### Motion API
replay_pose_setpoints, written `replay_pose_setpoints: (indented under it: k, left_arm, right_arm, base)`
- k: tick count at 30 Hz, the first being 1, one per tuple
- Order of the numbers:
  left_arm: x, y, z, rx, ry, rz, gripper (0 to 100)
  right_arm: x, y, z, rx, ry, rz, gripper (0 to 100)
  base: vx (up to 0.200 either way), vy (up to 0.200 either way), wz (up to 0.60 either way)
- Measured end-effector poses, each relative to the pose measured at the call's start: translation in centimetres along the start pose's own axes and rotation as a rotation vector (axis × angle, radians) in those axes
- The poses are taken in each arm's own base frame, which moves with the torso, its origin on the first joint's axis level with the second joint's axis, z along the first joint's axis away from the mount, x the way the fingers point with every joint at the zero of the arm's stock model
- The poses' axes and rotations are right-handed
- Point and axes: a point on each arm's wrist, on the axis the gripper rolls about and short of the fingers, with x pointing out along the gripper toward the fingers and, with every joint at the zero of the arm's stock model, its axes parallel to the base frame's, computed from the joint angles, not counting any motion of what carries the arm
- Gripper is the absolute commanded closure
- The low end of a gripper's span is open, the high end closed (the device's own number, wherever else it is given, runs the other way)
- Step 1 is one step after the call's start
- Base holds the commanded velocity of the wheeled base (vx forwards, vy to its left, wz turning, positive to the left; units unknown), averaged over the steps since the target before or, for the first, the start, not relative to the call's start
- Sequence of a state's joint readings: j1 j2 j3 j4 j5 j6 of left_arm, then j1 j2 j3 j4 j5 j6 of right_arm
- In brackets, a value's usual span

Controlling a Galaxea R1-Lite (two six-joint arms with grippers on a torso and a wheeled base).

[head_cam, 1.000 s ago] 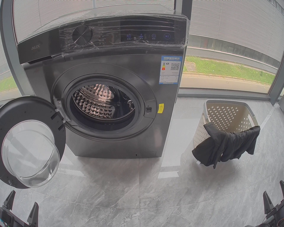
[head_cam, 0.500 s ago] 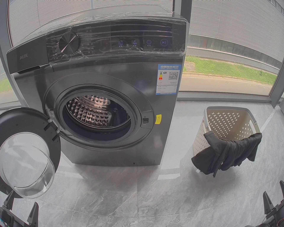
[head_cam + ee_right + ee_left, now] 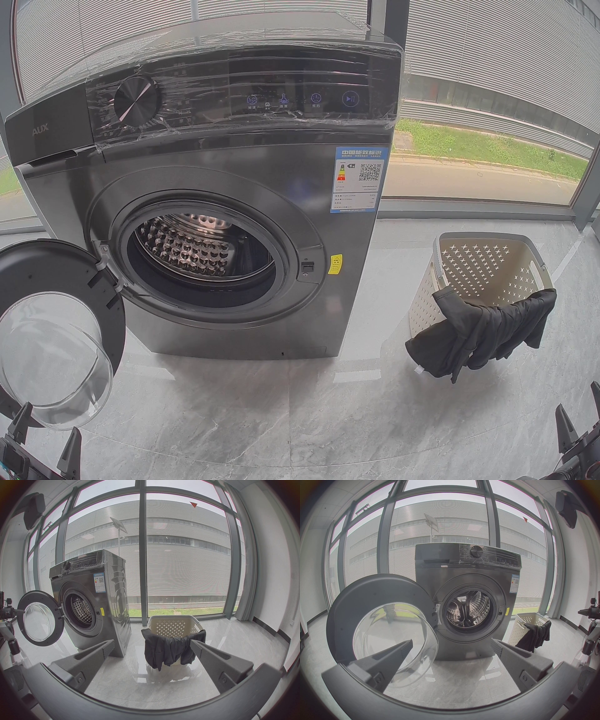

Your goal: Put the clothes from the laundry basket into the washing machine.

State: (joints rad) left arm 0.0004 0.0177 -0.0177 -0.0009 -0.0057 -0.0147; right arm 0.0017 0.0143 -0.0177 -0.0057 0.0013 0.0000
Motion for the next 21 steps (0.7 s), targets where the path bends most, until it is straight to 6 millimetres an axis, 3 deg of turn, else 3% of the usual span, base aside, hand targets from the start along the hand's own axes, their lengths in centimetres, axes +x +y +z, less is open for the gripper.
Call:
replay_pose_setpoints:
  k: [21]
  left_arm:
    - [0.00,0.00,0.00,0.000,0.000,0.000,0]
  right_arm:
    - [0.01,0.00,0.00,0.000,0.001,0.001,0]
  base:
    - [0.000,-0.200,0.00]
